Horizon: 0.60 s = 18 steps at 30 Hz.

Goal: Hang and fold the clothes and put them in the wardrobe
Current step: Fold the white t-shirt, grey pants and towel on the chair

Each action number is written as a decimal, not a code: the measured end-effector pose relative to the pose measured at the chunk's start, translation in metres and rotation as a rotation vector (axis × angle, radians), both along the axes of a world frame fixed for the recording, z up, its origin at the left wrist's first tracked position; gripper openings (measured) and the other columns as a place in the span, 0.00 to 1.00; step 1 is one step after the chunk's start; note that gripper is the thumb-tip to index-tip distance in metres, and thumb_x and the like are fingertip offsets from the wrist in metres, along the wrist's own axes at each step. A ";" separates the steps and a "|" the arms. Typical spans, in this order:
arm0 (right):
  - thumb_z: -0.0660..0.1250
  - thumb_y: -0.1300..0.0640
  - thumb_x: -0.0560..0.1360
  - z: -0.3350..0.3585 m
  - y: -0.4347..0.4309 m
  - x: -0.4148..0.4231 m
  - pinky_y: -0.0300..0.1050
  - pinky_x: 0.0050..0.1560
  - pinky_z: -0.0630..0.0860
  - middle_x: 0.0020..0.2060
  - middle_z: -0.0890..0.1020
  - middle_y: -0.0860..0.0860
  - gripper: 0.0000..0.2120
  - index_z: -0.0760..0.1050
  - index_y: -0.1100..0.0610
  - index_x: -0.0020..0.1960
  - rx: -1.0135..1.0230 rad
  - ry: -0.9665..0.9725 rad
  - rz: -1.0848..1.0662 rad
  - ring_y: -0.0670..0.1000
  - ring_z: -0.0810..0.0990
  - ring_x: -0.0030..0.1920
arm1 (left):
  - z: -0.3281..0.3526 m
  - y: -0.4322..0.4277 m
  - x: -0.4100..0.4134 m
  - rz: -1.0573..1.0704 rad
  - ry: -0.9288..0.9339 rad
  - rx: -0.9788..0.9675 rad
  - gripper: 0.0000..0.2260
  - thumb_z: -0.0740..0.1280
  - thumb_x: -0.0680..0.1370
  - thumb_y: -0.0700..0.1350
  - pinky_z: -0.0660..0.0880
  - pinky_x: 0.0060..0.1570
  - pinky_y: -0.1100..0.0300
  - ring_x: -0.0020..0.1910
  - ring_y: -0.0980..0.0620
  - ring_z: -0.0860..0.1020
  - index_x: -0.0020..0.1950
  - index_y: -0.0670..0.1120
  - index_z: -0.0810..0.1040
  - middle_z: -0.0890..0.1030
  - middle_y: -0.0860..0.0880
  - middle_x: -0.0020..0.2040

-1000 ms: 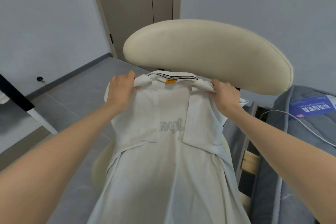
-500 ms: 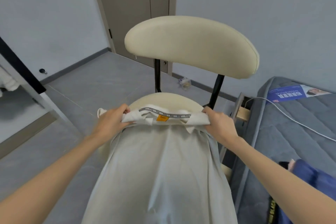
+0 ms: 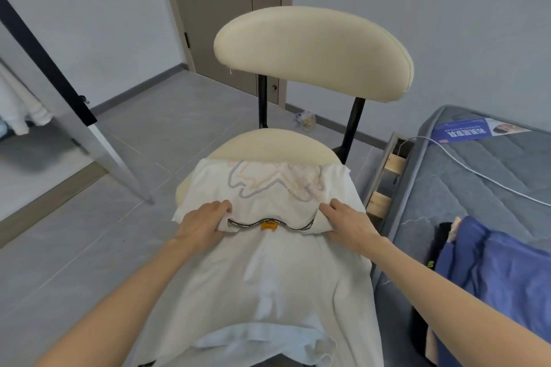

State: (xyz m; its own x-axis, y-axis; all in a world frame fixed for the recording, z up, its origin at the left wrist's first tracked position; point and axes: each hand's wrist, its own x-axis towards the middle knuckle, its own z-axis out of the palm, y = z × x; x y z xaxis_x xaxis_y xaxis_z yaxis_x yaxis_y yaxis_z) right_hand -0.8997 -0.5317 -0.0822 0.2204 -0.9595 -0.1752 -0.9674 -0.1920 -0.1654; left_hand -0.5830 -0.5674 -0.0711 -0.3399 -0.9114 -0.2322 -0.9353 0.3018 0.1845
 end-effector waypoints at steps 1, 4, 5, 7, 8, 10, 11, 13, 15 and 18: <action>0.63 0.55 0.75 0.003 0.001 0.000 0.48 0.38 0.71 0.45 0.69 0.49 0.13 0.67 0.52 0.59 -0.012 -0.046 0.011 0.53 0.74 0.48 | 0.002 0.001 0.000 -0.016 -0.005 -0.029 0.11 0.62 0.76 0.45 0.68 0.46 0.55 0.55 0.48 0.70 0.57 0.51 0.66 0.72 0.53 0.53; 0.62 0.56 0.76 0.011 0.005 -0.002 0.46 0.36 0.67 0.46 0.75 0.50 0.11 0.67 0.53 0.58 -0.112 -0.135 -0.036 0.53 0.75 0.46 | 0.006 0.002 0.002 -0.075 -0.046 -0.115 0.08 0.60 0.74 0.41 0.64 0.38 0.56 0.49 0.49 0.70 0.51 0.51 0.65 0.72 0.53 0.49; 0.63 0.54 0.76 0.012 0.005 -0.003 0.46 0.37 0.68 0.47 0.76 0.50 0.12 0.67 0.53 0.58 -0.109 -0.115 -0.040 0.53 0.75 0.47 | 0.006 0.001 0.004 -0.088 -0.060 -0.101 0.07 0.61 0.75 0.44 0.63 0.38 0.57 0.48 0.49 0.71 0.52 0.51 0.66 0.72 0.53 0.49; 0.64 0.54 0.76 0.009 0.006 -0.005 0.47 0.42 0.71 0.48 0.76 0.50 0.13 0.68 0.52 0.59 0.018 -0.065 -0.003 0.53 0.75 0.49 | 0.002 0.001 0.006 -0.093 -0.084 0.043 0.11 0.64 0.76 0.51 0.63 0.39 0.58 0.47 0.52 0.70 0.56 0.51 0.68 0.71 0.53 0.50; 0.65 0.56 0.75 0.006 0.006 -0.006 0.47 0.44 0.70 0.47 0.75 0.50 0.11 0.69 0.52 0.56 0.113 -0.071 0.010 0.53 0.74 0.49 | -0.001 0.001 0.007 -0.091 -0.075 0.145 0.15 0.66 0.75 0.52 0.65 0.40 0.58 0.47 0.53 0.69 0.58 0.52 0.68 0.69 0.54 0.51; 0.67 0.61 0.71 0.001 0.004 -0.008 0.45 0.47 0.71 0.47 0.74 0.49 0.11 0.71 0.52 0.51 0.270 -0.151 0.001 0.52 0.73 0.48 | -0.004 -0.001 0.007 -0.072 -0.018 0.267 0.23 0.72 0.70 0.53 0.68 0.46 0.59 0.48 0.54 0.69 0.61 0.53 0.68 0.67 0.54 0.51; 0.69 0.63 0.70 0.001 0.003 -0.009 0.43 0.50 0.72 0.49 0.74 0.48 0.14 0.72 0.52 0.52 0.333 -0.202 -0.018 0.50 0.73 0.49 | -0.004 -0.002 0.006 -0.060 0.027 0.284 0.25 0.74 0.68 0.54 0.69 0.48 0.59 0.48 0.55 0.70 0.61 0.54 0.68 0.68 0.54 0.51; 0.74 0.61 0.68 0.008 0.000 -0.012 0.39 0.53 0.69 0.51 0.72 0.45 0.22 0.72 0.52 0.60 0.482 -0.268 -0.036 0.47 0.71 0.51 | 0.001 -0.006 0.000 -0.034 0.110 0.305 0.25 0.75 0.66 0.57 0.69 0.48 0.61 0.46 0.57 0.71 0.58 0.55 0.70 0.69 0.55 0.51; 0.76 0.55 0.68 0.018 -0.004 -0.017 0.37 0.55 0.67 0.52 0.72 0.43 0.27 0.72 0.51 0.64 0.618 -0.308 -0.053 0.45 0.71 0.53 | 0.009 -0.011 -0.010 -0.023 0.128 0.305 0.19 0.72 0.69 0.59 0.69 0.49 0.62 0.47 0.57 0.72 0.56 0.55 0.72 0.70 0.57 0.51; 0.74 0.52 0.71 0.019 -0.012 -0.026 0.41 0.59 0.73 0.52 0.79 0.45 0.16 0.77 0.50 0.57 0.484 -0.473 -0.167 0.45 0.76 0.53 | 0.014 -0.018 -0.032 -0.018 0.223 0.202 0.11 0.65 0.77 0.54 0.73 0.53 0.58 0.50 0.55 0.75 0.57 0.53 0.75 0.74 0.54 0.55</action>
State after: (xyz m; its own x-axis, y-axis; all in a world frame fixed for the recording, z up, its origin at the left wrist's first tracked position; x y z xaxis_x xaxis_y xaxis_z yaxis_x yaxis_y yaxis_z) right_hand -0.9252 -0.5442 -0.0629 0.2350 -0.8254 -0.5132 -0.7806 0.1543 -0.6056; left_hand -0.6152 -0.5850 -0.0573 -0.4184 -0.8476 -0.3264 -0.8598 0.2538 0.4431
